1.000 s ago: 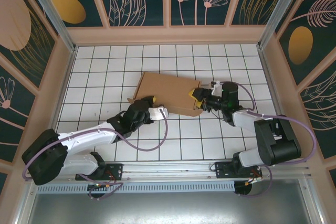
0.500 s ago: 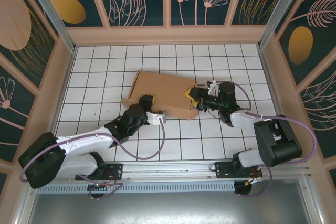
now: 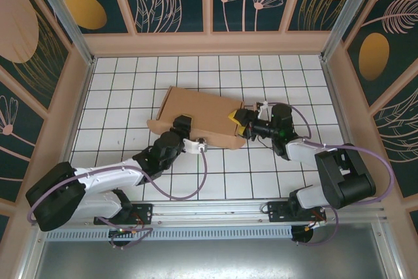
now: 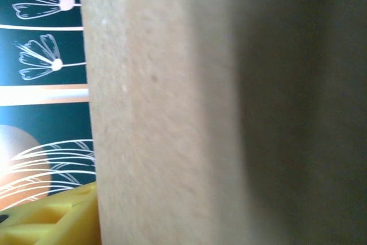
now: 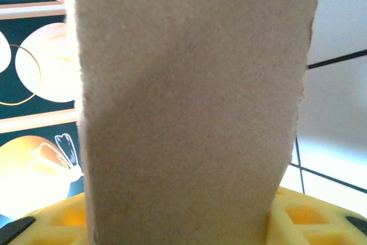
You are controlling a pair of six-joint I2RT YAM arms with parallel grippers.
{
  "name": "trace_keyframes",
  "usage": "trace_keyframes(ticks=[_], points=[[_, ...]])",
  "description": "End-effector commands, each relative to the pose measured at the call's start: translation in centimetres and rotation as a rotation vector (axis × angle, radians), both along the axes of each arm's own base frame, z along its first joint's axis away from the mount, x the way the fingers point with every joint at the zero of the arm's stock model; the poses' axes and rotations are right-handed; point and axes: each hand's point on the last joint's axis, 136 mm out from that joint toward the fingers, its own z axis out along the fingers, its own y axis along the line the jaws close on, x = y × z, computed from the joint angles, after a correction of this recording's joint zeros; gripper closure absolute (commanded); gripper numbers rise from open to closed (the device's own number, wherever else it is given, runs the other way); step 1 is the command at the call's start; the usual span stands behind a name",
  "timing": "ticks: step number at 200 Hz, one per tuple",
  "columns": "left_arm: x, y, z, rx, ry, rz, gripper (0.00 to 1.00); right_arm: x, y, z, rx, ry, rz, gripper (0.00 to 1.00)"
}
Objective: Fold the paper box
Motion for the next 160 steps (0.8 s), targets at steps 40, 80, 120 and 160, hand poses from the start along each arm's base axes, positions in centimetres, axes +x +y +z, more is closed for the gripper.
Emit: trace_keyframes(ticks=[40, 80, 120, 160], points=[[1.1, -0.2, 2.6, 0.042, -0.123, 0.047, 0.51, -1.9, 1.2, 1.8, 0.073, -0.042, 0.093, 0.39], [0.4, 0.1, 1.9, 0.038, 0.003, 0.053, 0.56, -1.1, -0.2, 1.5, 0.03, -0.044, 0.015, 0.16], [-0.4, 0.3, 0.9, 0.058, 0.26, 0.114, 0.61, 0.5, -4.0, 0.6, -0.13, -0.059, -0.123, 0.09], [-2.8, 0.5, -0.4, 0.104, 0.573, 0.172, 0.64, 2.3, -10.8, 0.0, -0.424, -0.067, -0.336, 0.08]])
